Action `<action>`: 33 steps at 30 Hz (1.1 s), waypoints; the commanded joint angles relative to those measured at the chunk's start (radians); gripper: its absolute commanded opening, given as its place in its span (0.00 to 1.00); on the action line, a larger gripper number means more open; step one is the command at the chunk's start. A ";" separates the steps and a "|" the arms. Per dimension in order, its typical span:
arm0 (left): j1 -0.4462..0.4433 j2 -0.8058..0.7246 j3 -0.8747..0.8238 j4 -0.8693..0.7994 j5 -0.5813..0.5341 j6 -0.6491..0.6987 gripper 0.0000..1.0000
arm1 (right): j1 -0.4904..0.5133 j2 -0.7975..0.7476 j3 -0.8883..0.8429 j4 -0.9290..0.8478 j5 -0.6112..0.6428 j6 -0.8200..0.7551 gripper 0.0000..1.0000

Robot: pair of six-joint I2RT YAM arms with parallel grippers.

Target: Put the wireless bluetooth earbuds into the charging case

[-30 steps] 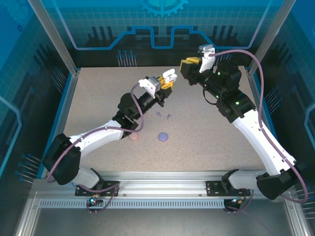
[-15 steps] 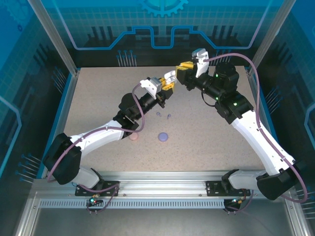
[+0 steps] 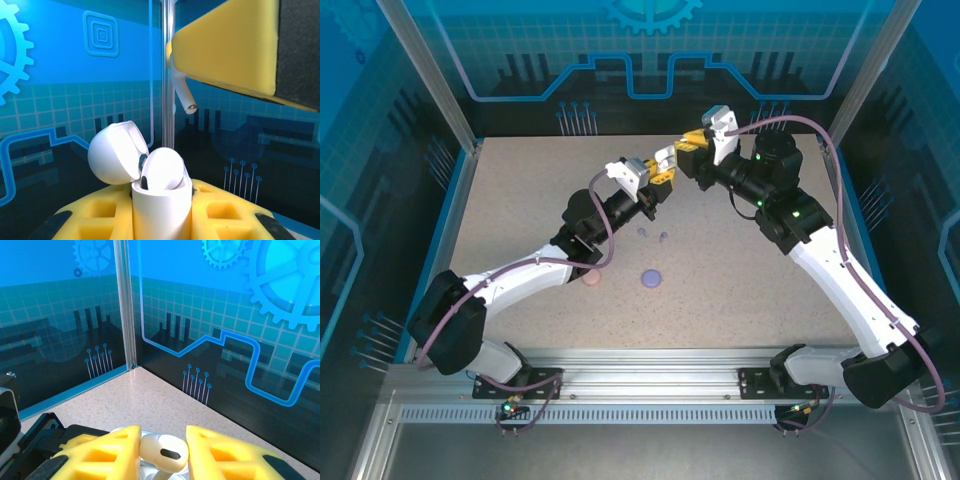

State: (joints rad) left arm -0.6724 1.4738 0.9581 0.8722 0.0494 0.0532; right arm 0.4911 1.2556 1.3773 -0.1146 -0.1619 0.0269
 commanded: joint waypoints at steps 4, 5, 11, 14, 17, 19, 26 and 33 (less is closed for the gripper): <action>-0.010 0.001 0.030 0.033 0.024 -0.018 0.00 | 0.014 -0.006 -0.011 0.007 0.005 -0.036 0.28; -0.011 0.002 0.030 0.036 0.027 -0.019 0.00 | 0.014 -0.003 -0.010 0.007 0.005 -0.036 0.28; -0.018 -0.006 0.031 0.040 0.032 -0.019 0.00 | 0.010 0.005 -0.016 0.004 0.018 -0.037 0.28; -0.020 -0.012 0.031 0.042 0.031 -0.018 0.00 | 0.006 0.014 -0.020 0.006 0.018 -0.034 0.28; -0.020 -0.014 0.031 0.041 0.030 -0.016 0.00 | 0.004 0.014 -0.027 0.009 0.016 -0.028 0.28; -0.020 -0.017 0.031 0.042 0.029 -0.014 0.00 | 0.002 0.011 -0.035 0.012 0.016 -0.025 0.28; -0.021 -0.023 0.028 0.045 0.030 -0.012 0.00 | -0.015 -0.001 -0.055 0.016 0.028 -0.014 0.27; -0.022 -0.027 0.029 0.048 0.027 -0.010 0.00 | -0.041 -0.013 -0.070 0.022 0.018 0.007 0.26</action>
State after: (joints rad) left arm -0.6857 1.4734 0.9585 0.8726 0.0612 0.0502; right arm 0.4675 1.2629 1.3197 -0.1181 -0.1463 0.0147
